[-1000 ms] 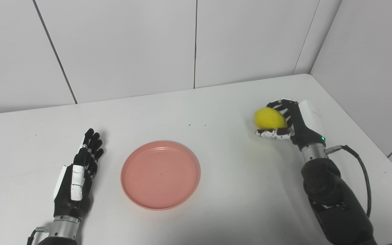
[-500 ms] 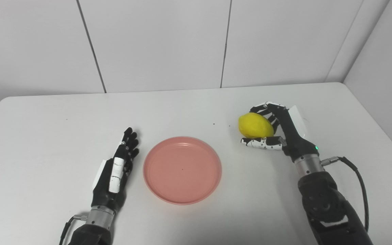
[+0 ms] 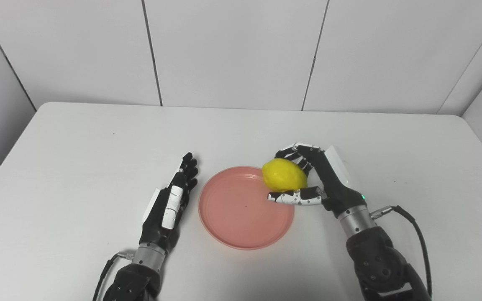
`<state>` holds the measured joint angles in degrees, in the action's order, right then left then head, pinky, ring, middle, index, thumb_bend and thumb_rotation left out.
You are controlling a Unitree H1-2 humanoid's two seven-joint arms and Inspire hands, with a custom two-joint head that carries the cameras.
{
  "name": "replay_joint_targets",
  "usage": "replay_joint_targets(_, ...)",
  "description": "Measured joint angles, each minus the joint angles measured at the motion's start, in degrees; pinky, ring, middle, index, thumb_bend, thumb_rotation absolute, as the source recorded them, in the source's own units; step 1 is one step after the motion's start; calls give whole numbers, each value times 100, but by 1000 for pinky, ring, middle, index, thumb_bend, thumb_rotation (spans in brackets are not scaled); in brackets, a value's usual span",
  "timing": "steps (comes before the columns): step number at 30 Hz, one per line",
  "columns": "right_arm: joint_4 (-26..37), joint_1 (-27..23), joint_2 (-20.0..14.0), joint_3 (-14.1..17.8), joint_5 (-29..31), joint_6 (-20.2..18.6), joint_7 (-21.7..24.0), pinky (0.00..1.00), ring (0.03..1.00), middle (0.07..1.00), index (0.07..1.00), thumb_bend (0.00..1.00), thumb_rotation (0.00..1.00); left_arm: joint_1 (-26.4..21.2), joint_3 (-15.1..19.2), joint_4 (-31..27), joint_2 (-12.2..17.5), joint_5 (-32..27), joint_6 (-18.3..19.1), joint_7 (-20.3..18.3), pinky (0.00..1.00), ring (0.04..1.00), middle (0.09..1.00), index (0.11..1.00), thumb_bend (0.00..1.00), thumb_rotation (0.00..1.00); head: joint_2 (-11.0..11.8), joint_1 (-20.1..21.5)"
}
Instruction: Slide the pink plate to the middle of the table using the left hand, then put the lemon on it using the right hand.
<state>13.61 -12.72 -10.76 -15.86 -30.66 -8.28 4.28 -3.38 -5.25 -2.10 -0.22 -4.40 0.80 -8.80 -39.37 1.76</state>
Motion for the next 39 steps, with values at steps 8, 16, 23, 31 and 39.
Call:
replay_joint_targets(8, -600, -184, 274, -352, -16, 448, 15, 261, 359, 460, 541, 507, 0, -9, -4, 18, -22, 46, -17, 44, 1000, 1000, 1000, 1000, 775, 1000, 35, 79)
replay_joint_targets(16, -1306, -363, 403, -525, -229, 566, -12, 233, 351, 450, 542, 507, 0, -9, -4, 27, -20, 109, -42, 45, 1000, 1000, 1000, 1000, 780, 1000, 44, 132)
replay_joint_targets(23, -1637, -443, 400, -608, -290, 688, -37, 224, 395, 503, 488, 515, 0, -11, -12, 29, -24, 120, -42, 45, 1000, 1000, 1000, 1000, 784, 1000, 26, 167)
replay_joint_targets(31, -1694, -451, 244, -656, -473, 961, -70, 409, 415, 495, 527, 514, 0, -12, -9, 30, -26, 120, -41, 45, 1000, 1000, 1000, 1000, 778, 1000, 44, 176)
replay_joint_targets(39, -1454, -388, 162, -661, -565, 1075, -31, 724, 836, 861, 797, 679, 351, -11, -3, 29, -26, 119, -42, 44, 1000, 1000, 1000, 1000, 774, 1000, 35, 237)
